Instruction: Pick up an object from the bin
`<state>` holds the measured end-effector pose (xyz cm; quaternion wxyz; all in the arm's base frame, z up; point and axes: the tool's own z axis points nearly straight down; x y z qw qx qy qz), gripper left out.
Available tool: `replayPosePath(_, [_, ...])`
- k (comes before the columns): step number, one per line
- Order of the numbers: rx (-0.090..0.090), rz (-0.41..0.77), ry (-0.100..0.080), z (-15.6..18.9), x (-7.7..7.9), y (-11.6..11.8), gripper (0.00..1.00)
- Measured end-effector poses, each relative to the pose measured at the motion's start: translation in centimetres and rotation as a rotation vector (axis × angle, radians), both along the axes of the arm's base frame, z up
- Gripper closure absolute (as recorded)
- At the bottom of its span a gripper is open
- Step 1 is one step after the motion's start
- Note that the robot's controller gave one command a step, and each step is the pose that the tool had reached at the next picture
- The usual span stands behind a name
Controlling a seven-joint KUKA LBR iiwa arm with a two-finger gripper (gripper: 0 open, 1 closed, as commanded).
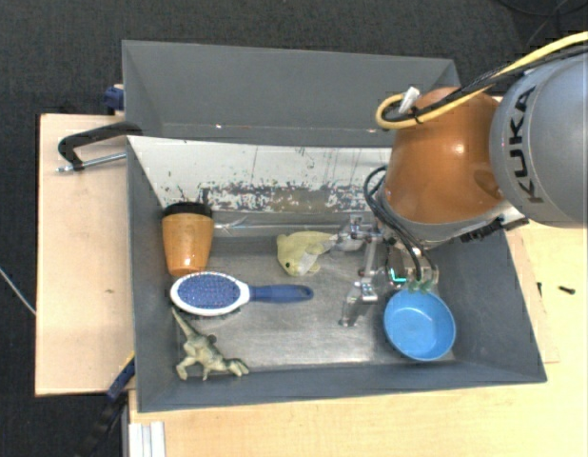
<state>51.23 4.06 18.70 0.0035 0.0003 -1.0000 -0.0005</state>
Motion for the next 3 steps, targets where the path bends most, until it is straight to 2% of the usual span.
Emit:
replayPosePath(1, [0.003, 0.081, -0.003, -10.9, 1.1, 12.7, 0.0])
replayPosePath(2, [0.001, 0.074, -0.008, -10.6, 1.3, 12.2, 1.0])
replayPosePath(3, [0.003, 0.083, -0.018, 1.7, 0.5, 11.4, 1.0])
